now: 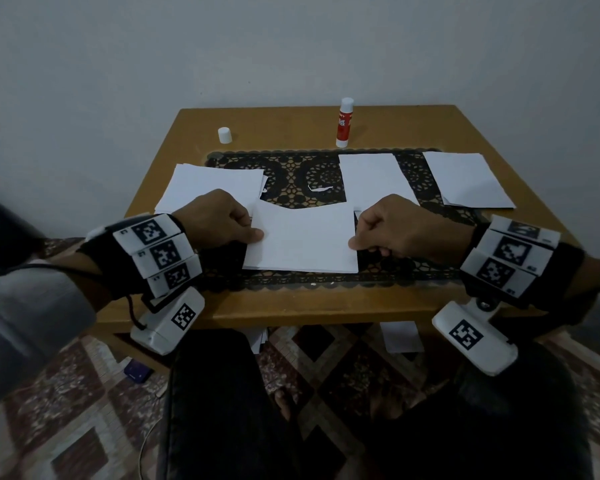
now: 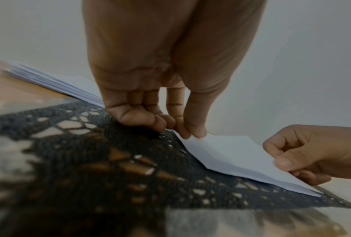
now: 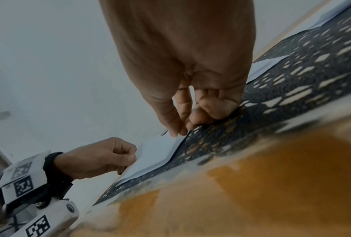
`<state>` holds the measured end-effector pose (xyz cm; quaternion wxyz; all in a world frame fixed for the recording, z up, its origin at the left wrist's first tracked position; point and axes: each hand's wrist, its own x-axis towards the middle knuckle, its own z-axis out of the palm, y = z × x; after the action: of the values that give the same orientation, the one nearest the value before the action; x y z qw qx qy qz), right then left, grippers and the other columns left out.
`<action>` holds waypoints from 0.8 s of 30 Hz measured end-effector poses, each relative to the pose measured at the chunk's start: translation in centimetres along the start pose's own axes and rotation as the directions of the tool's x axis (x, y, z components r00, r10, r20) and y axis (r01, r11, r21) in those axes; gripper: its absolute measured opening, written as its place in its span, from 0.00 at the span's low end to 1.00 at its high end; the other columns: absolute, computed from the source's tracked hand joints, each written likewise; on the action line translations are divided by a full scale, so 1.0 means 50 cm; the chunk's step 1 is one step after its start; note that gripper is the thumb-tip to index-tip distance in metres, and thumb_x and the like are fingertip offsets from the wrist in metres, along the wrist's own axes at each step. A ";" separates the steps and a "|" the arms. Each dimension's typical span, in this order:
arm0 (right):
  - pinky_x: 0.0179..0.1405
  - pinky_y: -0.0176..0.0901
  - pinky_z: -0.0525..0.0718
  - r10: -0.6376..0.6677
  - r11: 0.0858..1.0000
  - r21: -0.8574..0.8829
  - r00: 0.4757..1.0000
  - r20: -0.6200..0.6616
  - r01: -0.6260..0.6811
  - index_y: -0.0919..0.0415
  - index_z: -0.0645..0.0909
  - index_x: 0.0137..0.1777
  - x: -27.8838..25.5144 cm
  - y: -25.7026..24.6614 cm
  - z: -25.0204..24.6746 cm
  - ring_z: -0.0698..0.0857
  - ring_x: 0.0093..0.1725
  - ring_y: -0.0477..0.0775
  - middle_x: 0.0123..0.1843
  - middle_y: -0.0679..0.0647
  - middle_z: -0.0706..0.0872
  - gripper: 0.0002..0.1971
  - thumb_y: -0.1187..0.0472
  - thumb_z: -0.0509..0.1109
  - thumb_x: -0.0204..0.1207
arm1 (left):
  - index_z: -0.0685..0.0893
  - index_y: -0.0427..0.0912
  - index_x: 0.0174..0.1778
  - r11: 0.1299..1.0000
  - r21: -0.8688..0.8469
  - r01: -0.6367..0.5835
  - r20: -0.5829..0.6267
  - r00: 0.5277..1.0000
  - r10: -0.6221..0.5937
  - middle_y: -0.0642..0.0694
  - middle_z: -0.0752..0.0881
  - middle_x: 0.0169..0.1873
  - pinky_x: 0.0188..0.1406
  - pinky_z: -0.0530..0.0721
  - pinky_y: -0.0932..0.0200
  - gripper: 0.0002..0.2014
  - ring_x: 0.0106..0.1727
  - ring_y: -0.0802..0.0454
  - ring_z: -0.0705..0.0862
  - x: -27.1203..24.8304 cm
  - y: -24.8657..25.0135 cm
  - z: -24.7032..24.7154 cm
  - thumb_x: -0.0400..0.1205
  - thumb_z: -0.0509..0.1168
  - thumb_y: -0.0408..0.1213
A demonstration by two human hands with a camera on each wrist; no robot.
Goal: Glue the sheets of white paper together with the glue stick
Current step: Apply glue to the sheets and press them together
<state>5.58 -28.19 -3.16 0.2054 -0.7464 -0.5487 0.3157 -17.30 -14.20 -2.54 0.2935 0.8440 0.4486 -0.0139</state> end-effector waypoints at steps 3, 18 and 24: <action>0.23 0.31 0.74 -0.016 1.000 -0.025 1.000 -0.006 0.016 0.71 0.85 0.38 0.002 0.001 0.003 0.78 0.24 0.44 0.27 0.53 0.83 0.13 0.60 0.76 0.75 | 0.78 0.40 0.23 1.000 0.020 -0.012 0.005 1.000 0.012 0.46 0.77 0.24 0.31 0.69 0.59 0.20 0.25 0.53 0.71 0.003 -0.003 0.002 0.77 0.72 0.45; 0.29 0.32 0.74 -0.020 0.993 -0.120 0.998 -0.054 0.013 0.69 0.87 0.39 0.017 0.001 0.016 0.80 0.28 0.42 0.29 0.47 0.84 0.11 0.59 0.78 0.73 | 0.76 0.41 0.21 0.998 0.054 -0.014 0.002 1.000 0.014 0.48 0.77 0.21 0.29 0.69 0.61 0.20 0.25 0.54 0.71 0.010 -0.002 0.004 0.76 0.73 0.42; 0.31 0.37 0.73 0.003 0.964 -0.266 0.995 -0.102 -0.030 0.61 0.80 0.37 0.015 -0.007 0.025 0.81 0.36 0.47 0.35 0.50 0.84 0.12 0.54 0.77 0.73 | 0.77 0.43 0.35 0.956 0.294 -0.014 -0.098 0.994 0.044 0.45 0.82 0.37 0.34 0.72 0.58 0.15 0.38 0.50 0.77 0.002 0.011 0.017 0.76 0.73 0.48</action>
<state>4.62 -27.42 -4.00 0.1276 -0.7867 -0.5690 0.2026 -16.61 -14.78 -2.99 0.1419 0.8842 0.4438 -0.0319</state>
